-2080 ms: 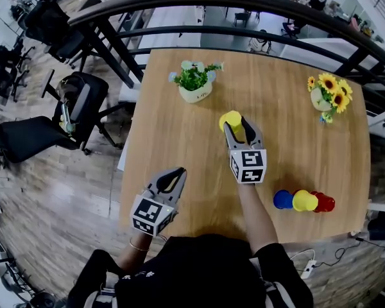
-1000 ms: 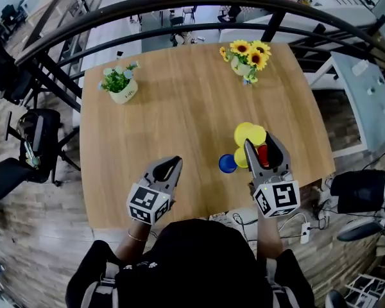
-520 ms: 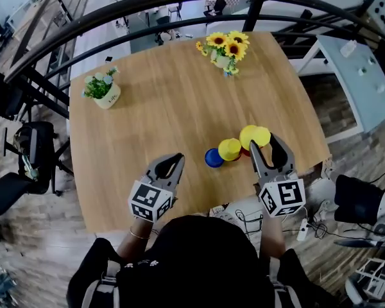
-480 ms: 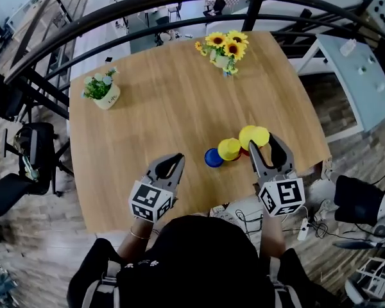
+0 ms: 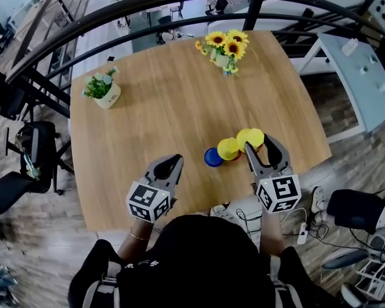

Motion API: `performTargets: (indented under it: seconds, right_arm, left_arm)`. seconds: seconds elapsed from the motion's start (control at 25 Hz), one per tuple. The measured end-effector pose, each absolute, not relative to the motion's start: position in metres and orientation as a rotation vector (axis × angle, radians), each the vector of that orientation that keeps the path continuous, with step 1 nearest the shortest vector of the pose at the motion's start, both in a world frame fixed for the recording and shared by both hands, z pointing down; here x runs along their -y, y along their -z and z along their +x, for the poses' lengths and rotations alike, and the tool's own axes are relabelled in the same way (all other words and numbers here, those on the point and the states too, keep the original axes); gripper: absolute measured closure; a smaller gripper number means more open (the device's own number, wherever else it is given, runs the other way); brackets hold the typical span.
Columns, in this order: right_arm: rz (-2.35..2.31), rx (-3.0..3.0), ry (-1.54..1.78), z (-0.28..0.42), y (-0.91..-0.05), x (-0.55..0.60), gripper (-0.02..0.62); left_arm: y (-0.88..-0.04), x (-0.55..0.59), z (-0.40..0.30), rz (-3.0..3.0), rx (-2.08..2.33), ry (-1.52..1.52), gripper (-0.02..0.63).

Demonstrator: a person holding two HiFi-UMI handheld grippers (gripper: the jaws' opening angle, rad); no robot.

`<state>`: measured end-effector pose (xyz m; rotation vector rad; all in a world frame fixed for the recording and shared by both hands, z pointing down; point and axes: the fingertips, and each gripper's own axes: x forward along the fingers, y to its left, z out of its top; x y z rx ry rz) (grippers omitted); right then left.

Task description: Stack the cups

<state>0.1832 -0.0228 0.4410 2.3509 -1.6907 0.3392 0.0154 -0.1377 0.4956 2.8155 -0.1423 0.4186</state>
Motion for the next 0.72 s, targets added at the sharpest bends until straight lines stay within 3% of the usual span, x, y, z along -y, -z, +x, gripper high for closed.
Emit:
performTargets:
  seconds: [0.36,0.72]
  right_arm:
    - [2.347,1.696,-0.366,0.183,-0.448,0.026,0.374]
    - [2.486,1.745,-0.243,0.186,-0.407,0.016,0.323]
  left_arm:
    - [-0.496,0.143,0.01,2.815,0.173,-0.428,0.581]
    - [-0.488,0.144,0.015,2.805,0.166,-0.394,0.581]
